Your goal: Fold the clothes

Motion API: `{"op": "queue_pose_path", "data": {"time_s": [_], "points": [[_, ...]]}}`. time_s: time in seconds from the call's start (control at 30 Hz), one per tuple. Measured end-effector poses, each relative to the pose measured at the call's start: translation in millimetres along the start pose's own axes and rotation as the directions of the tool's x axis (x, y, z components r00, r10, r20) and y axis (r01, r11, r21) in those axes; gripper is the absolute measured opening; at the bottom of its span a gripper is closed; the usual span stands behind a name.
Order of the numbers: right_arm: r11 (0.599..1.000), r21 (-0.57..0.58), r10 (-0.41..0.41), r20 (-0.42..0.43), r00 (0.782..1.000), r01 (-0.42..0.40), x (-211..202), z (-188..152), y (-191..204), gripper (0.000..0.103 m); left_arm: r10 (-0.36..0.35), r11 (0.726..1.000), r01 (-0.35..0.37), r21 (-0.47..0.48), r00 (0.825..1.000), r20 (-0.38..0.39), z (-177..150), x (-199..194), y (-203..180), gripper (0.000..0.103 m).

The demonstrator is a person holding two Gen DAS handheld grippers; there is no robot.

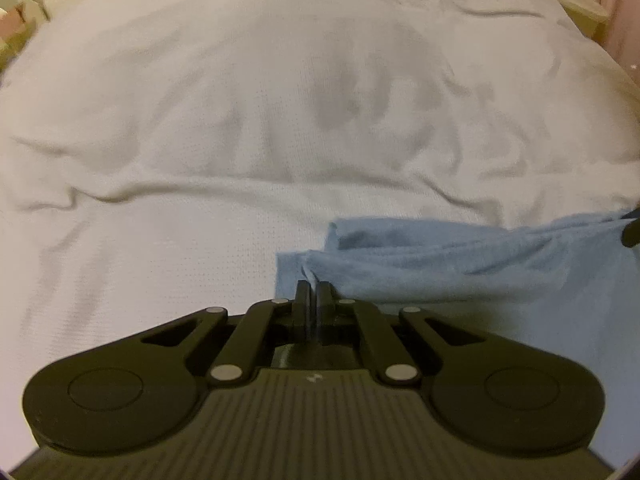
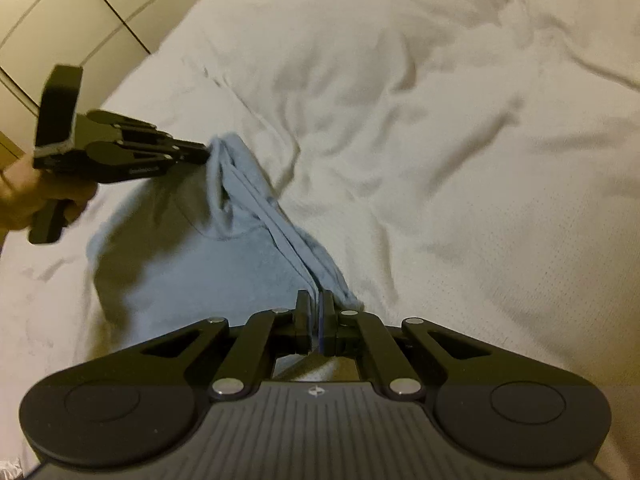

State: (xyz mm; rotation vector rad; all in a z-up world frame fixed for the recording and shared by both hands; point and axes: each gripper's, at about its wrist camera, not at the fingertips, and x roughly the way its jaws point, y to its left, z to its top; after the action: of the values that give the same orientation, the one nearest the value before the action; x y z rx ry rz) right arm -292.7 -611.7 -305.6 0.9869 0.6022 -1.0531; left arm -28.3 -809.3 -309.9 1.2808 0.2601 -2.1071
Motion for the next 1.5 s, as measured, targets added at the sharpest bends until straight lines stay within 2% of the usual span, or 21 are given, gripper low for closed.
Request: {"op": "queue_pose_path", "data": {"time_s": [0.07,0.17,0.27,0.33,0.4,0.5,0.57,0.6,0.8,0.87,1.0,1.03,1.07,1.13,1.17,1.23,1.3,1.37,1.43,1.47,1.5], "points": [[1.000,-0.030,-0.009,-0.012,1.000,0.009,-1,-4,-1,0.000,0.009,1.000,-0.009,-0.020,1.000,0.011,0,-4,3,0.000],[1.000,0.005,-0.008,-0.063,0.998,0.009,12,-6,-12,0.000,0.021,1.000,-0.022,-0.012,0.999,-0.045,-3,4,5,0.000],[1.000,0.011,-0.016,-0.055,0.998,0.016,10,1,-15,0.000,0.064,0.997,-0.066,-0.046,0.996,-0.054,-6,1,12,0.006],[0.999,0.005,-0.032,-0.036,0.999,0.032,3,6,-18,0.000,0.102,0.991,-0.105,-0.079,0.994,-0.047,-9,-12,18,0.007],[0.999,-0.035,-0.032,-0.030,0.999,0.031,-6,7,-17,0.012,0.134,0.986,-0.138,-0.095,0.990,-0.047,-16,-28,21,0.007],[0.995,-0.095,-0.033,-0.021,0.999,0.031,-20,8,-16,0.013,0.166,0.976,-0.170,-0.133,0.985,-0.043,-31,-57,19,0.007],[0.990,-0.138,-0.028,-0.016,0.999,0.025,-29,9,-14,0.013,0.172,0.970,-0.178,-0.166,0.984,-0.049,-46,-75,8,0.014],[0.985,-0.172,-0.001,-0.024,1.000,-0.004,-31,8,-7,0.013,0.170,0.966,-0.178,-0.186,0.984,-0.056,-56,-83,0,0.017],[0.929,-0.327,0.132,-0.142,0.981,-0.172,-8,-2,31,0.015,0.151,0.949,-0.188,-0.254,0.976,-0.158,-115,-108,-50,0.019],[0.925,-0.342,0.108,-0.180,0.978,-0.165,7,-4,33,0.014,0.154,0.951,-0.197,-0.240,0.970,-0.186,-130,-113,-63,0.019],[0.947,-0.321,-0.047,-0.123,0.991,0.005,11,-1,21,0.014,0.189,0.964,-0.224,-0.142,0.956,-0.225,-153,-119,-81,0.032],[0.943,-0.333,-0.065,-0.110,0.992,0.025,8,-2,22,0.015,0.204,0.968,-0.231,-0.097,0.953,-0.226,-157,-121,-85,0.035],[0.938,-0.346,-0.071,-0.101,0.992,0.032,4,-4,27,0.020,0.220,0.971,-0.236,-0.047,0.949,-0.224,-160,-121,-89,0.037],[0.929,-0.368,-0.067,-0.088,0.994,0.030,-5,-9,38,0.028,0.269,0.962,-0.252,0.108,0.943,-0.197,-167,-123,-98,0.047],[0.922,-0.386,-0.059,-0.085,0.995,0.021,-9,-14,46,0.034,0.294,0.946,-0.259,0.197,0.940,-0.173,-171,-122,-103,0.050],[0.902,-0.431,-0.041,-0.078,0.996,0.004,-16,-28,69,0.040,0.341,0.873,-0.281,0.398,0.936,-0.087,-182,-118,-112,0.061],[0.884,-0.467,-0.030,-0.070,0.997,-0.006,-21,-44,96,0.043,0.365,0.769,-0.304,0.563,0.931,0.003,-194,-111,-118,0.063],[0.858,-0.513,-0.028,-0.060,0.998,-0.006,-21,-63,128,0.051,0.365,0.646,-0.318,0.693,0.927,0.086,-205,-100,-121,0.063],[0.799,-0.601,-0.041,-0.029,0.999,0.015,-18,-88,165,0.057,0.342,0.542,-0.324,0.775,0.928,0.149,-216,-87,-120,0.063],[0.758,-0.652,-0.058,-0.018,0.998,0.032,-13,-102,182,0.060,0.325,0.490,-0.321,0.811,0.930,0.171,-221,-79,-118,0.063],[0.708,-0.704,-0.084,-0.009,0.996,0.054,-5,-115,199,0.060,0.309,0.450,-0.317,0.835,0.932,0.188,-226,-72,-116,0.063]]}}
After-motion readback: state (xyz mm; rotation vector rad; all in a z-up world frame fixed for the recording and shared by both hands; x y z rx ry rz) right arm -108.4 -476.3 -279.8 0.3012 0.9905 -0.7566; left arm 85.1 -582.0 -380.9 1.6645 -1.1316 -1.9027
